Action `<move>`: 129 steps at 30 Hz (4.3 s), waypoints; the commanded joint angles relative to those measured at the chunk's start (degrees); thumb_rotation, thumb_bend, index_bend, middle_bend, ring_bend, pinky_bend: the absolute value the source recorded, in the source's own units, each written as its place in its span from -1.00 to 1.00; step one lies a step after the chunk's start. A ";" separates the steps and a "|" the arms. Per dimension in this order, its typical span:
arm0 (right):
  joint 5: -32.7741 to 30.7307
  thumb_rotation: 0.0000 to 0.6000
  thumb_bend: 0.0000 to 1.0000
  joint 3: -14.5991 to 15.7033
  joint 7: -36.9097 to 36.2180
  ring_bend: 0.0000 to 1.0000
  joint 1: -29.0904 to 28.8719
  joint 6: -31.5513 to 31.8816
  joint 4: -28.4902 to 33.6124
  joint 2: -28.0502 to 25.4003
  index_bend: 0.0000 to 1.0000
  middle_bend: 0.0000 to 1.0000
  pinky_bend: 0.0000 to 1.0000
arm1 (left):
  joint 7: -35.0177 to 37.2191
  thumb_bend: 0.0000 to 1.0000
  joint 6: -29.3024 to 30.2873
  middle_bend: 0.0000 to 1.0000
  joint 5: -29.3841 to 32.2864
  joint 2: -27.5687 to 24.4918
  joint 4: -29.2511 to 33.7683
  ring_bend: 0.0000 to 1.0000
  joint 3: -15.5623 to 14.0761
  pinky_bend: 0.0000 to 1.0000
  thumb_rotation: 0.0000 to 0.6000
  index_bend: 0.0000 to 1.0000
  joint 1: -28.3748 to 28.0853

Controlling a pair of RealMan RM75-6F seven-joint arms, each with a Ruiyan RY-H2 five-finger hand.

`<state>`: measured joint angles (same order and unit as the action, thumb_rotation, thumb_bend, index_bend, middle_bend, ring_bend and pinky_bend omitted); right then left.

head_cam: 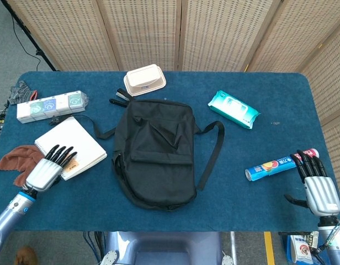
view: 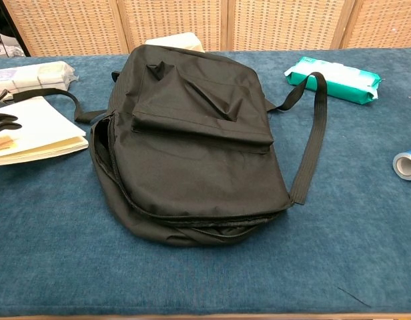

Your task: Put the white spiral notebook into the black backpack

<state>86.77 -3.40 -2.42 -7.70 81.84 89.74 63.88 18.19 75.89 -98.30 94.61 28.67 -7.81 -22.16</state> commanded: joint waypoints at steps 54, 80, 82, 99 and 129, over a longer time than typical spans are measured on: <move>6.77 1.00 -1.00 4.59 -16.01 -1.00 -9.96 -17.89 2.81 -6.59 -0.87 -1.00 -1.00 | 4.11 0.33 10.50 0.11 4.92 7.36 -11.19 -0.08 7.34 0.10 1.00 0.33 -8.94; 1.38 1.00 -1.00 0.59 -10.20 -0.98 -23.98 -33.20 8.57 8.83 -0.68 -0.86 -0.78 | -3.43 0.33 6.62 0.11 5.43 -4.33 9.76 -0.08 7.68 0.10 1.00 0.33 -11.20; 0.56 1.00 -1.00 0.39 -9.27 -0.97 -24.81 -34.14 8.85 9.99 -0.67 -0.85 -0.78 | -4.21 0.33 6.28 0.11 5.53 -5.43 11.80 -0.08 7.78 0.10 1.00 0.33 -11.18; -5.45 1.00 -1.00 -1.92 0.35 -0.84 -29.47 -36.18 8.36 19.56 -0.53 -0.76 -0.67 | -6.41 0.32 5.21 0.11 5.13 -7.79 16.72 -0.07 7.75 0.10 1.00 0.33 -10.73; -15.78 1.00 -0.45 -3.17 15.17 -0.69 -33.28 -33.35 2.74 27.97 -0.40 -0.61 -0.50 | -4.72 0.32 6.80 0.11 4.16 -9.12 17.83 -0.07 8.30 0.10 1.00 0.33 -9.86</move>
<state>71.11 -6.58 12.62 -40.92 48.40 92.59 91.73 13.46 82.67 -94.14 85.52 46.47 0.47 -32.03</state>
